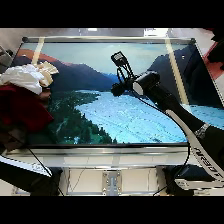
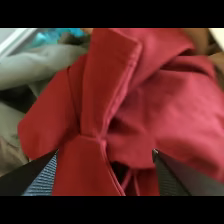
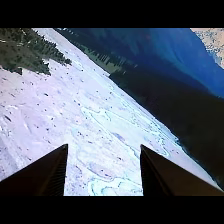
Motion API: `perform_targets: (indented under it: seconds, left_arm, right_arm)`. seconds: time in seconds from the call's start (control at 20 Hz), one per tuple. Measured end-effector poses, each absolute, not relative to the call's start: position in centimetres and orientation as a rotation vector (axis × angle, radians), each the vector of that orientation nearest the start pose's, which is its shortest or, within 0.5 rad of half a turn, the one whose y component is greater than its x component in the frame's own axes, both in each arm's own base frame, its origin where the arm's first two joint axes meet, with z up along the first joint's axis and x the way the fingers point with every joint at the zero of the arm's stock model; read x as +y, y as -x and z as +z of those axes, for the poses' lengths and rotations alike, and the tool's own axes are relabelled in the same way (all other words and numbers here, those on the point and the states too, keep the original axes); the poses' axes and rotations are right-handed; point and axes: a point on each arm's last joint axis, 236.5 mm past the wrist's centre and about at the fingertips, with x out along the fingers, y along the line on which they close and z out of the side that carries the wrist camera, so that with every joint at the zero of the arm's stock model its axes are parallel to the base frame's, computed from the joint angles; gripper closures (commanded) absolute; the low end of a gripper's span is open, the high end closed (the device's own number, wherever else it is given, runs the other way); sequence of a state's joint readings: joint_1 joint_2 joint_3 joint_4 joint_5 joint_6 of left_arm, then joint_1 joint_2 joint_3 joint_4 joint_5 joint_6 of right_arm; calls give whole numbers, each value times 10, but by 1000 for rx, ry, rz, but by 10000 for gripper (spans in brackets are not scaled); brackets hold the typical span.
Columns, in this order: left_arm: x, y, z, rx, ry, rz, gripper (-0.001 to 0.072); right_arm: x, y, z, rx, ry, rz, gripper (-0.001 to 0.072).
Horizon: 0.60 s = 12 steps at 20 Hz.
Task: Fold the shirts.
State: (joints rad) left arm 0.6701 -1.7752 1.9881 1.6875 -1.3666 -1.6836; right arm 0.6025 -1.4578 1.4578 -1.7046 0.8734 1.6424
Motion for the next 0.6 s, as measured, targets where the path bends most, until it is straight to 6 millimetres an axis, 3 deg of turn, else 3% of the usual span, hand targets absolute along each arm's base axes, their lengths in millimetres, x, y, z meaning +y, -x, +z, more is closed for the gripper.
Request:
perform_targets:
  seconds: [0.35, 0.45, 0.55, 0.6]
  left_arm:
    - [335, -411, 18, 1194, 488, 614, -4]
    - [332, -414, 6, 1213, 503, 591, 43]
    - [330, -416, -5, 1231, 512, 573, 673]
    - [328, -417, -10, 1236, 519, 563, 692]
  right_arm:
    - [272, -439, 81, 824, 275, 456, 203]
    - [273, -440, 82, 819, 264, 454, 203]
    - [275, -442, 84, 809, 251, 452, 203]
    - [276, -443, 86, 803, 243, 452, 203]
